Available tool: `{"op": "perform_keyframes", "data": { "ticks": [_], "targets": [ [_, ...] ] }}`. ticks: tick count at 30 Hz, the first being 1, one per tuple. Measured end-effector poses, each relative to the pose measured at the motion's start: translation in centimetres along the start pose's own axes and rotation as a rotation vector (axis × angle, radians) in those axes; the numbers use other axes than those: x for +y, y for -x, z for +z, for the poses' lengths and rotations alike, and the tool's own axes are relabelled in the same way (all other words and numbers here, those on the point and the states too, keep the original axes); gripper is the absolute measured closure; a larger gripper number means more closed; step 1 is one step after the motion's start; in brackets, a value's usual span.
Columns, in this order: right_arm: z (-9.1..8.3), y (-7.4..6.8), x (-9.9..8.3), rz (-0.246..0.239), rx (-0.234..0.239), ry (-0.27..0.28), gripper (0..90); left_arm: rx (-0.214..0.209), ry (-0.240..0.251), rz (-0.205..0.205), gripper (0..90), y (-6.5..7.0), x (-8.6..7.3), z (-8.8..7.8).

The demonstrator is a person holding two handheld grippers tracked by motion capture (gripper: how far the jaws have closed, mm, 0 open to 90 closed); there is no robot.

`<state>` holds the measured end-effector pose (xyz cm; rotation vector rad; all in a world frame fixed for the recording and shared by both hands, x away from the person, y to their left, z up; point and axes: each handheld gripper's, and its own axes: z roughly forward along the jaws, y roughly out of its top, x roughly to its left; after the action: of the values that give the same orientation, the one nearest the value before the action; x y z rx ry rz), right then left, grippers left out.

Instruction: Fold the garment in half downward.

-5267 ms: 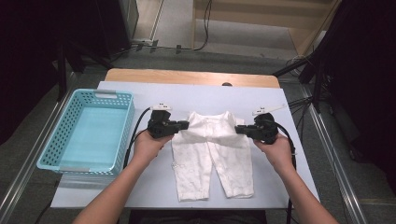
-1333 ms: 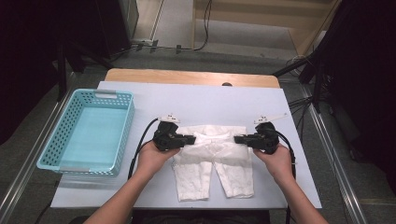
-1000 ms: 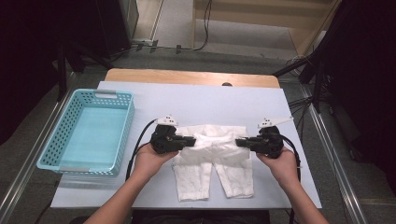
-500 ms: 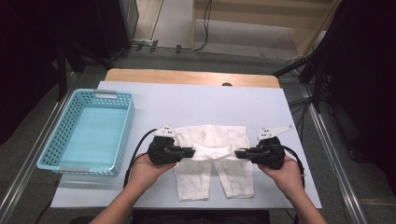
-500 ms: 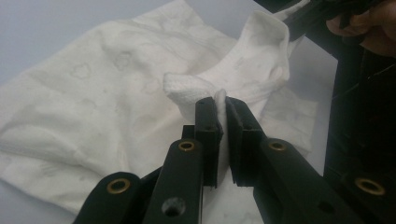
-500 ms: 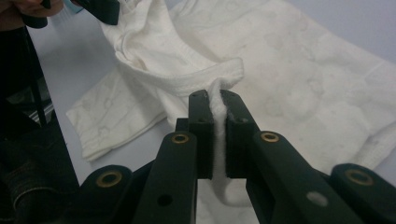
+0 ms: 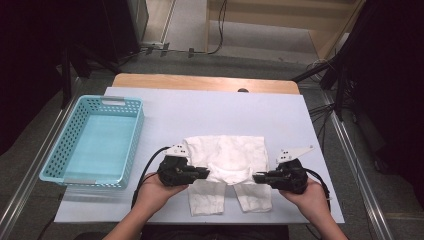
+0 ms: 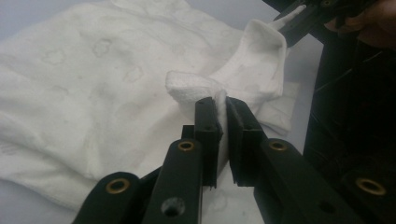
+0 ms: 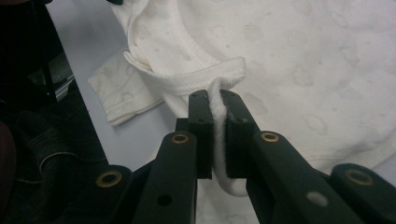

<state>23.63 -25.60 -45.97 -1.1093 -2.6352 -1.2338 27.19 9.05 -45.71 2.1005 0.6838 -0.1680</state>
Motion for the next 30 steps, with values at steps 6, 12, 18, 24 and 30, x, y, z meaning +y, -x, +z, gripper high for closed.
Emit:
{"op": "perform_keyframes", "data": {
  "ticks": [6, 12, 18, 24, 30],
  "targets": [
    [-0.4, -0.5, -0.9, -0.015, 0.033, -0.016, 73.6, -0.026, 0.0, -0.012, 74.1, 0.6, -0.6, -0.9],
    [-1.6, -0.7, -1.7, -0.013, 0.013, 0.027, 60.7, 0.003, 0.027, -0.016, 70.0, 0.3, -0.7, -2.0],
    [-1.5, 0.0, -1.7, 0.002, -0.01, 0.046, 55.1, 0.047, 0.033, -0.037, 64.9, -0.4, -0.7, -2.1],
    [-1.1, 0.3, -1.4, -0.003, -0.03, 0.053, 48.0, 0.075, 0.044, -0.046, 60.0, -0.9, -0.6, -2.2],
    [-0.6, 1.1, -1.3, 0.011, -0.064, 0.057, 40.8, 0.109, 0.05, -0.04, 50.6, -1.4, -0.5, -2.0]
  ]
}}
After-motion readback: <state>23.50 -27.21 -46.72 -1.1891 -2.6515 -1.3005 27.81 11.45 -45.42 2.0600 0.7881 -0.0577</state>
